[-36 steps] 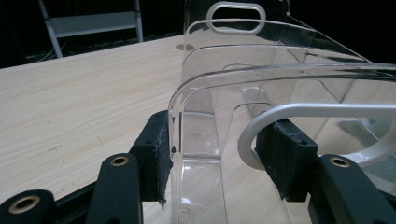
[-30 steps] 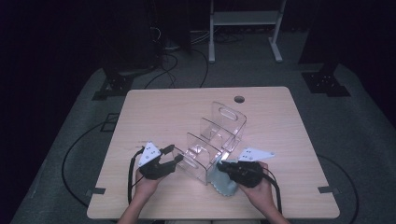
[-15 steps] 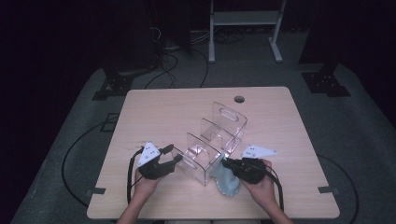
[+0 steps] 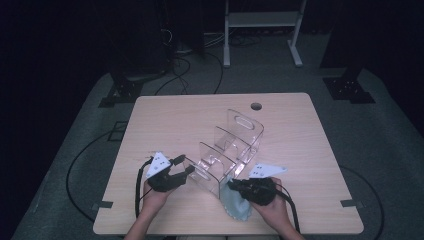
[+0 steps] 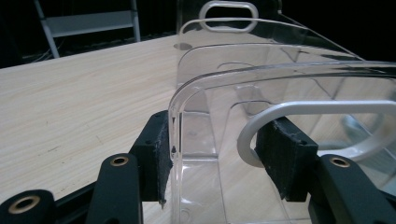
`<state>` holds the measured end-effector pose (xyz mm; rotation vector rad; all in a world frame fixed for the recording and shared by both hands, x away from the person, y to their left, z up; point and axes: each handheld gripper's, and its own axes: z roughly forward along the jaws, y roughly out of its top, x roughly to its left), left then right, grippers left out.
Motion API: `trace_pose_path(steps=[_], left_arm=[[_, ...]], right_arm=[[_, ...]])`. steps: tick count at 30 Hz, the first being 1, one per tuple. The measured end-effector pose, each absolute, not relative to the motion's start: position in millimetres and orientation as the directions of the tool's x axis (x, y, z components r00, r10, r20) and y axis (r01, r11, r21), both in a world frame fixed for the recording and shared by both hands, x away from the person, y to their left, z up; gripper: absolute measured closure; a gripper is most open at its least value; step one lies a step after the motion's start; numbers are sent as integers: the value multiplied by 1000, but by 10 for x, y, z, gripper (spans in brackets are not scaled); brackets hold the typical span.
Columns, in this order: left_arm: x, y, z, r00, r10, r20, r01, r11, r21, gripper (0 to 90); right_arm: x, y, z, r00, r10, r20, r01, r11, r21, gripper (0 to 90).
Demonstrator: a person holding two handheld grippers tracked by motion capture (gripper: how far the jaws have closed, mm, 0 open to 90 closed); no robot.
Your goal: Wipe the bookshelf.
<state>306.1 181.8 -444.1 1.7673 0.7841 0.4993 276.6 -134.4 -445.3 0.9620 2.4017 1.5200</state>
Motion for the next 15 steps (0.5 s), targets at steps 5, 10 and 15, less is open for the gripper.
trace_pose_path(steps=[5, 10, 15], left_arm=[[3062, 1809, -4438, 695, 718, -40, 261, -201, 944, 464], [3063, 1818, -4437, 685, 728, -37, 264, -200, 944, 459], [3065, 1796, -4420, 634, 773, -19, 279, -206, 938, 375]], right_arm=[[2860, -1451, -4462, -742, 633, 221, 464, 247, 851, 844], [2685, -1241, -4456, -800, 562, 212, 432, 292, 853, 842], [2653, -1210, -4426, -815, 544, 199, 413, 305, 858, 842]])
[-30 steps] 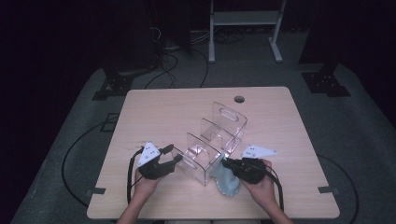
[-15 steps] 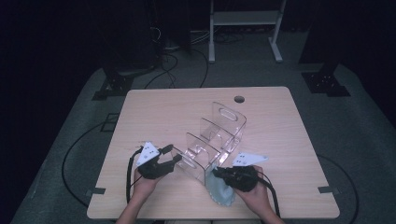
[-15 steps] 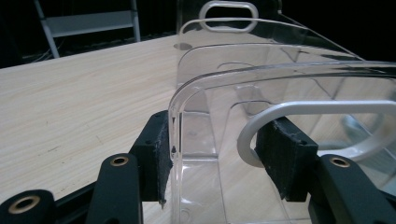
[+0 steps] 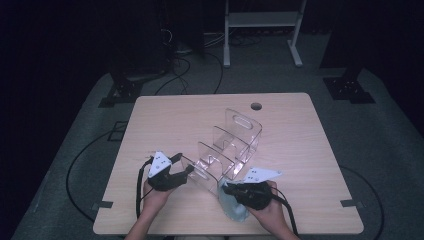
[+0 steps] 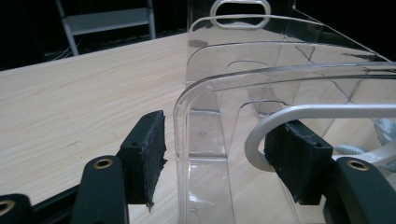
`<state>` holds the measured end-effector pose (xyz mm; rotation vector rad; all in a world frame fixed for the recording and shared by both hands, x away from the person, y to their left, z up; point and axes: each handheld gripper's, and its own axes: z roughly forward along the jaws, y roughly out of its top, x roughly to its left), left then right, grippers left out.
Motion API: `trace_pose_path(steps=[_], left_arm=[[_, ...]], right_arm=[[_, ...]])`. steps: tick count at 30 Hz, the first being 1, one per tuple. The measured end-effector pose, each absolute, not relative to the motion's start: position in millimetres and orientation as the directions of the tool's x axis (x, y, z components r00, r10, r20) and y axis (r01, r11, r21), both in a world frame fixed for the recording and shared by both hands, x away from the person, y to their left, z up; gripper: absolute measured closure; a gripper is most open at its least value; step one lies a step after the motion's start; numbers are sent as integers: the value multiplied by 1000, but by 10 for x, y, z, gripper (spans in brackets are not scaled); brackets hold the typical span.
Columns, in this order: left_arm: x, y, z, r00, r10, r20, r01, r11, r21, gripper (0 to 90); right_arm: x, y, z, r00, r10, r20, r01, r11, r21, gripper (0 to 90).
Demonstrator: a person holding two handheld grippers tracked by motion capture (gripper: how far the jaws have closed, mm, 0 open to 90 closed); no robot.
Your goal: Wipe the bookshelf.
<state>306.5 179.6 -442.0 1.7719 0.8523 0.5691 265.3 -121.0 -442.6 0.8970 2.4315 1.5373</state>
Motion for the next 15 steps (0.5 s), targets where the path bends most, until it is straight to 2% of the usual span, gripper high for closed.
trace_pose_path(steps=[2, 4, 15], left_arm=[[3063, 1793, -4420, 631, 775, -33, 287, -194, 938, 394], [3051, 1773, -4415, 630, 776, -22, 280, -201, 939, 459], [3052, 1861, -4414, 698, 716, -16, 253, -226, 941, 473]], right_arm=[[2697, -1279, -4422, -799, 560, 220, 433, 281, 857, 843], [2736, -1354, -4406, -783, 573, 241, 448, 252, 858, 843], [2809, -1724, -4155, -732, 640, 233, 429, 168, 887, 843]])
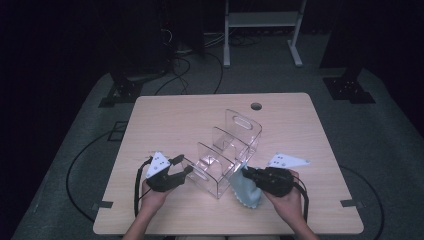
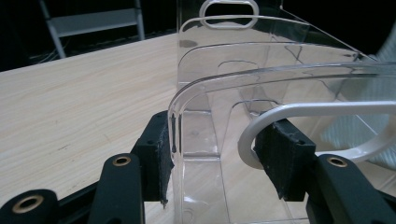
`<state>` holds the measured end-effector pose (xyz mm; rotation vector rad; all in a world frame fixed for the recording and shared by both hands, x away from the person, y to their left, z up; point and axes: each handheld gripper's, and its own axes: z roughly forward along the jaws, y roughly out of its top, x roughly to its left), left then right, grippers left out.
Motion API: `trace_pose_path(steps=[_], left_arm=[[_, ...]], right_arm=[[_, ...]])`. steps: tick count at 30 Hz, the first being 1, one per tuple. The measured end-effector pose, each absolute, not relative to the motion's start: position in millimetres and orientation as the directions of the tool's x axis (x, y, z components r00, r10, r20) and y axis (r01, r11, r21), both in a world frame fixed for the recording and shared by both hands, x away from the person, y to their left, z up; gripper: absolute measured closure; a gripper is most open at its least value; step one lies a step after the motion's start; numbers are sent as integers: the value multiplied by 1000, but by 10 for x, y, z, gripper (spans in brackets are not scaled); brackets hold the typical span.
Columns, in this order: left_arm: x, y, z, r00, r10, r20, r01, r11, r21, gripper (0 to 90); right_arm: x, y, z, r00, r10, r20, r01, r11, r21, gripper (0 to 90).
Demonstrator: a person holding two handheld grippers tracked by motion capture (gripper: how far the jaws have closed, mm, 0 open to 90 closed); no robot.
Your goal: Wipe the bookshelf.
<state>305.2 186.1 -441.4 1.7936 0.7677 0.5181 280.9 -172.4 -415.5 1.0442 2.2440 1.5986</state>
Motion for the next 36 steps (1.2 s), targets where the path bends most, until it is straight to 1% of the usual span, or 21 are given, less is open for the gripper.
trace_pose_path(steps=[4, 7, 10, 11, 12, 17, 19, 21, 24, 26, 29, 32, 36], left_arm=[[3059, 1946, -4417, 737, 676, -15, 236, -236, 943, 477], [3067, 1989, -4411, 753, 658, -9, 228, -248, 941, 478], [3075, 2008, -4410, 761, 648, -7, 223, -252, 942, 478], [3077, 2016, -4409, 769, 639, -6, 220, -256, 941, 478], [3080, 2026, -4408, 777, 630, -5, 216, -259, 941, 479], [3083, 2041, -4409, 796, 606, 0, 204, -267, 942, 480], [3083, 2041, -4409, 796, 605, 0, 203, -267, 942, 479], [3082, 2043, -4410, 796, 605, 1, 203, -268, 942, 480], [3086, 2047, -4412, 799, 601, 1, 200, -268, 942, 479], [3090, 2060, -4413, 806, 592, 1, 197, -270, 942, 479], [3083, 2067, -4413, 814, 581, 2, 191, -271, 943, 480], [3085, 2067, -4411, 815, 580, 3, 191, -273, 943, 480], [3085, 2068, -4413, 815, 579, 3, 190, -272, 943, 480]], right_arm=[[2904, -1882, -4036, -701, 680, 214, 424, 157, 892, 843], [3034, -1974, -3923, -677, 716, 172, 409, 171, 896, 843], [3186, -2019, -3806, -659, 738, 143, 402, 184, 897, 843], [3186, -2019, -3806, -659, 738, 143, 402, 184, 897, 843], [3311, -2015, -3755, -651, 750, 117, 396, 204, 895, 843], [3553, -1958, -3779, -640, 765, 74, 416, 264, 871, 842], [3628, -1951, -3824, -646, 758, 92, 442, 272, 855, 841], [3645, -1945, -3867, -652, 750, 114, 456, 268, 849, 843], [3569, -1897, -3881, -668, 734, 121, 459, 279, 844, 846], [3486, -1845, -3887, -699, 700, 146, 459, 284, 842, 847], [3402, -1818, -3877, -721, 680, 130, 444, 310, 841, 848], [3442, -1899, -3862, -688, 719, 98, 445, 311, 840, 847], [3630, -2119, -3883, -615, 784, 84, 470, 278, 838, 846]])
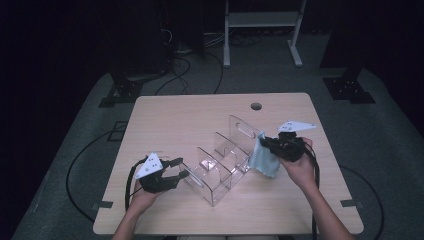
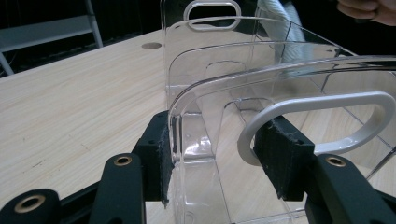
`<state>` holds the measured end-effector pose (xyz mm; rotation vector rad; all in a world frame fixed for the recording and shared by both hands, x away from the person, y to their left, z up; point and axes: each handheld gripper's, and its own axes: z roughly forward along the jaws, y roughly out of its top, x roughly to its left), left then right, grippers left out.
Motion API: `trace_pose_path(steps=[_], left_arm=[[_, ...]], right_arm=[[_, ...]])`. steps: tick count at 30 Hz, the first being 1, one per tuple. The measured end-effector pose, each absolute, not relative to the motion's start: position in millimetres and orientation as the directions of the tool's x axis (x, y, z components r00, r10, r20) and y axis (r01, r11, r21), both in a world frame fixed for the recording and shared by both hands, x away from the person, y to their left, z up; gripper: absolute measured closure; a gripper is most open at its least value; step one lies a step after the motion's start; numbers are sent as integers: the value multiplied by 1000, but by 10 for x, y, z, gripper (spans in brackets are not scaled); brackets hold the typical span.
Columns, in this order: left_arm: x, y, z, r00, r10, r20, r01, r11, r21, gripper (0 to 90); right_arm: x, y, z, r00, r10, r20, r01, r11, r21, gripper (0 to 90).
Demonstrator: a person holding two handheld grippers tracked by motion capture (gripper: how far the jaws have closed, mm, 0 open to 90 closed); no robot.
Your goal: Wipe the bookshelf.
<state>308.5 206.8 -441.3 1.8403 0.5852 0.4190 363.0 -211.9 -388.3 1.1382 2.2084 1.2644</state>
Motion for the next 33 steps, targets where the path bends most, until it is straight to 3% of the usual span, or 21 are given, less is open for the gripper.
trace_pose_path(steps=[14, 18, 23, 27, 33], left_arm=[[3094, 2058, -4411, 802, 597, -1, 199, -267, 943, 478], [3108, 2058, -4415, 798, 603, -4, 201, -260, 944, 478], [3095, 2042, -4414, 793, 610, -1, 202, -262, 944, 477], [3100, 2040, -4415, 790, 613, -4, 205, -258, 944, 478], [3098, 2021, -4413, 787, 617, 1, 205, -263, 943, 477]], right_arm=[[3659, -2095, -3909, -606, 789, 105, 483, 260, 836, 846], [3575, -1996, -3903, -657, 747, 104, 462, 290, 838, 847], [3594, -1996, -3912, -630, 767, 121, 476, 258, 841, 847], [3469, -1871, -3901, -685, 715, 138, 463, 282, 840, 847], [3373, -1771, -3895, -697, 706, 127, 450, 293, 843, 847]])
